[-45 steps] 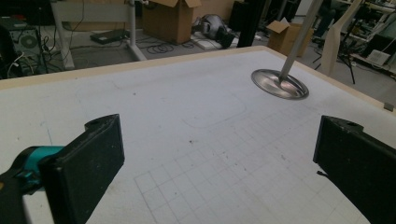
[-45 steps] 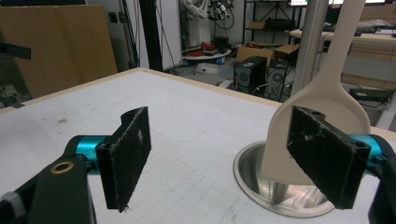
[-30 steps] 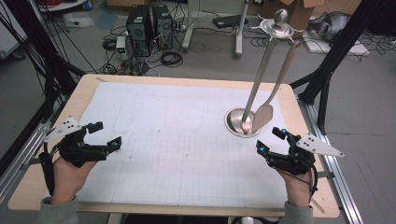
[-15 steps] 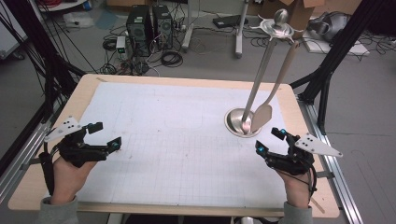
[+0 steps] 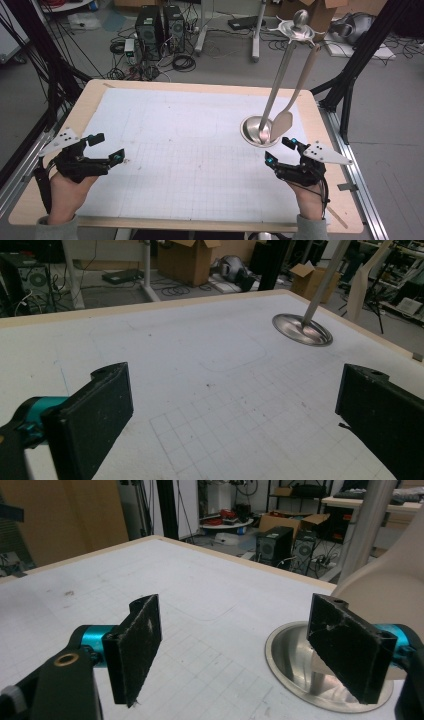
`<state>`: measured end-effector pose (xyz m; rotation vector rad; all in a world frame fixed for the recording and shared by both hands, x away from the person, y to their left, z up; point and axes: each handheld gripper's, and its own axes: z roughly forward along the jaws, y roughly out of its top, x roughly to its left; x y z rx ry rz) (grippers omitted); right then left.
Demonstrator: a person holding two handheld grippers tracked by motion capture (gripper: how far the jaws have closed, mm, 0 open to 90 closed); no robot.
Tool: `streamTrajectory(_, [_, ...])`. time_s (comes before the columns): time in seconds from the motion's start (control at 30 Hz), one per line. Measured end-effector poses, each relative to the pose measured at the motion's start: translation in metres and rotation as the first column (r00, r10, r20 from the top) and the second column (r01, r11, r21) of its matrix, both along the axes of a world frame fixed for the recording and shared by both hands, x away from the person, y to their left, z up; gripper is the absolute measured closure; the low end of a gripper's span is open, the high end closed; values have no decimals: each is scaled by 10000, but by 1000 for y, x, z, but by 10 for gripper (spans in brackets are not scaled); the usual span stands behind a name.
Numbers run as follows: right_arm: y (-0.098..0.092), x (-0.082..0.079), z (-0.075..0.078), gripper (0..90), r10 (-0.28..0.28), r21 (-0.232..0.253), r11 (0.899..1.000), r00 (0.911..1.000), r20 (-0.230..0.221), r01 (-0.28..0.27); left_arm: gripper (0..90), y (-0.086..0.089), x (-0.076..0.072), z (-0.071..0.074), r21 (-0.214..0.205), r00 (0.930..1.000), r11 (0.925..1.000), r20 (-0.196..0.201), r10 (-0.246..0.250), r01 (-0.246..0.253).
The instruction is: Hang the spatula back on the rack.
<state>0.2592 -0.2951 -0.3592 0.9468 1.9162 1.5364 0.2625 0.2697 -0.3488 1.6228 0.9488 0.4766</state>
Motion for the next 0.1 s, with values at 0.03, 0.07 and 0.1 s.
streamTrajectory(0.03, [0,-1,0,210,26,19,10000,10000,35,-26,23,-1,1,-1,-45,10000,10000,20,28,-28])
streamTrajectory(0.07, [0,-2,0,210,75,7,10000,10000,45,-75,23,-3,3,-2,-87,10000,9999,-28,82,-83])
streamTrajectory(0.1, [-1,-2,0,210,114,63,9999,9999,44,-114,23,-4,5,-4,-1,10000,10000,-41,83,-83])
